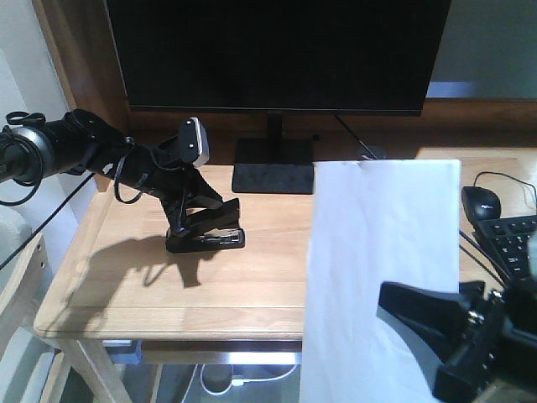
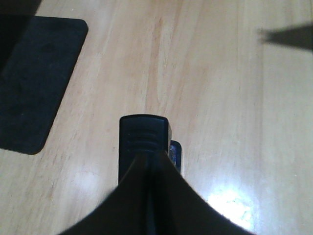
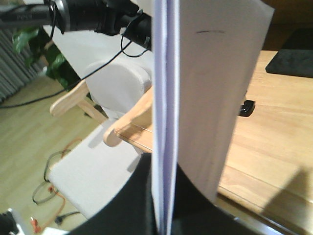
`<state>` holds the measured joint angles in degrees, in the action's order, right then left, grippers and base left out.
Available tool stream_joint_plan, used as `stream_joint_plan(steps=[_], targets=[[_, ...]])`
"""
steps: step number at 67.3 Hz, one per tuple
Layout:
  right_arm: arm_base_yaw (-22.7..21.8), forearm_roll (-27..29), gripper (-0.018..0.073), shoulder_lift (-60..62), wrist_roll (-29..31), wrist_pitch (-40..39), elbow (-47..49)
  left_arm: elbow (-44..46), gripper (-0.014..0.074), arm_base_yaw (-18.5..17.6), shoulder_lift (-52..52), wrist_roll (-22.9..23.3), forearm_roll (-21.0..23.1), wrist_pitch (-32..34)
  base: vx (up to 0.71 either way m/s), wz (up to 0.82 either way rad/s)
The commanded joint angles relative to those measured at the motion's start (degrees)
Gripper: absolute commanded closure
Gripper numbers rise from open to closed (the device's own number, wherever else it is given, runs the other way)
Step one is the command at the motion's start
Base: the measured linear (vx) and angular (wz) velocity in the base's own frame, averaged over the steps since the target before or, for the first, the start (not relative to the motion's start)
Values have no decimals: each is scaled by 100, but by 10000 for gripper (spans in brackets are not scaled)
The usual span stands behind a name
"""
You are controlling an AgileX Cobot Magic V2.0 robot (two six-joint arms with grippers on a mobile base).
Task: Grab stapler and paper to desk for stapling
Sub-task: 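Swing the right gripper with the white paper over the desk beside the stapler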
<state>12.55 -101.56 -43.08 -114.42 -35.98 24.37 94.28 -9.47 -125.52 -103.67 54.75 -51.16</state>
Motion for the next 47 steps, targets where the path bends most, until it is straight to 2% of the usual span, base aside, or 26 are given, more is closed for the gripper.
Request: stream_joint_plan(steps=[1,16,36,41,47], targets=[[8,-135,561,-373,477,89,381,164,603,-18,377,64,306,-70,0,0],[14,42,561,-1602,1258,349,670,164,603,-18,377,64,306,-76,0,0],[14,1715,561,-3097,3035,410,1106,164,603,-18,377,64,306,-76,0,0],[14,1990,561,-3353,3233,112,1218,164,603,-18,377,64,306,-76,0,0],[14,2011,561,-3533,3252,-705,1361,164,603,-18,377,64,306,-76,0,0]])
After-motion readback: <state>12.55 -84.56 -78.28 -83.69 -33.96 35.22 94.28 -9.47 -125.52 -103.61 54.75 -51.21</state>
